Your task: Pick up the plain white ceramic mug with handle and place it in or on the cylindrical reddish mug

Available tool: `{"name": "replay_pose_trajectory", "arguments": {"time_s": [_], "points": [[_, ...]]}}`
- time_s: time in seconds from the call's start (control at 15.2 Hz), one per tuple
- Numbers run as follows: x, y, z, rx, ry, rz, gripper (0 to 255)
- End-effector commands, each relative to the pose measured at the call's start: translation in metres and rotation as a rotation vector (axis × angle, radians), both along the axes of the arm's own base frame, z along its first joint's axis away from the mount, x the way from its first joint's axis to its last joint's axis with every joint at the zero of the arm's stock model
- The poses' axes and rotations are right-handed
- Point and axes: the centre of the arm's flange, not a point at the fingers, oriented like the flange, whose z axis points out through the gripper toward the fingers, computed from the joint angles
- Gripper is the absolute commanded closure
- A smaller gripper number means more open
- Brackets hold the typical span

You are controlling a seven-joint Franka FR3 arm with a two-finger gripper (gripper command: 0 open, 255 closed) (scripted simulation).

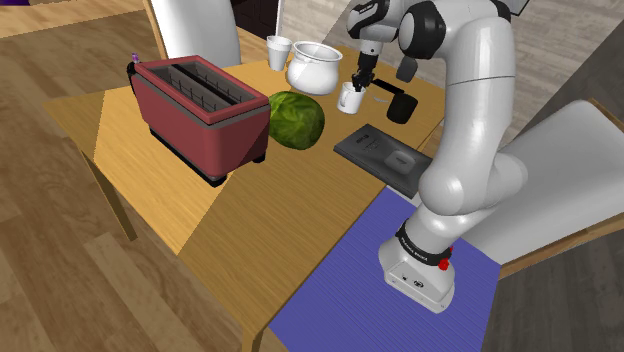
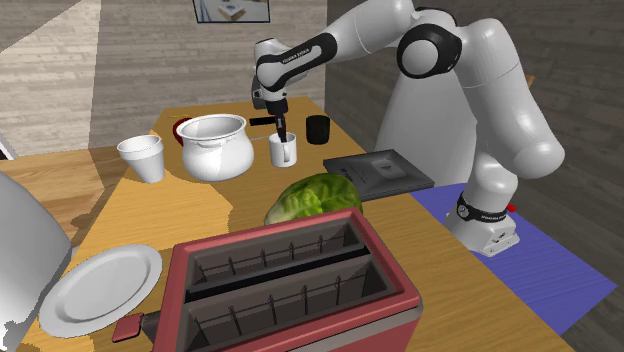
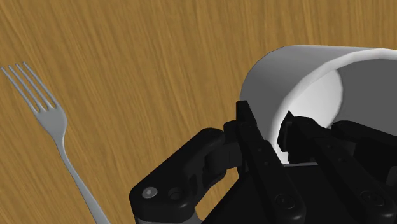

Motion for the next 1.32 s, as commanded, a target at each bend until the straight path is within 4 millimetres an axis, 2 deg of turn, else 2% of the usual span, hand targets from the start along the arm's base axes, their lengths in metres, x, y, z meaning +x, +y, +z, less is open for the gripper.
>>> {"name": "replay_pose_trajectory", "arguments": {"time_s": [0.0,0.4,1.25], "points": [[0.000,0.000,0.000,0.000,0.000,0.000,255],[0.000,0.000,0.000,0.000,0.000,0.000,255],[0.000,0.000,0.069,0.000,0.000,0.000,255]]}}
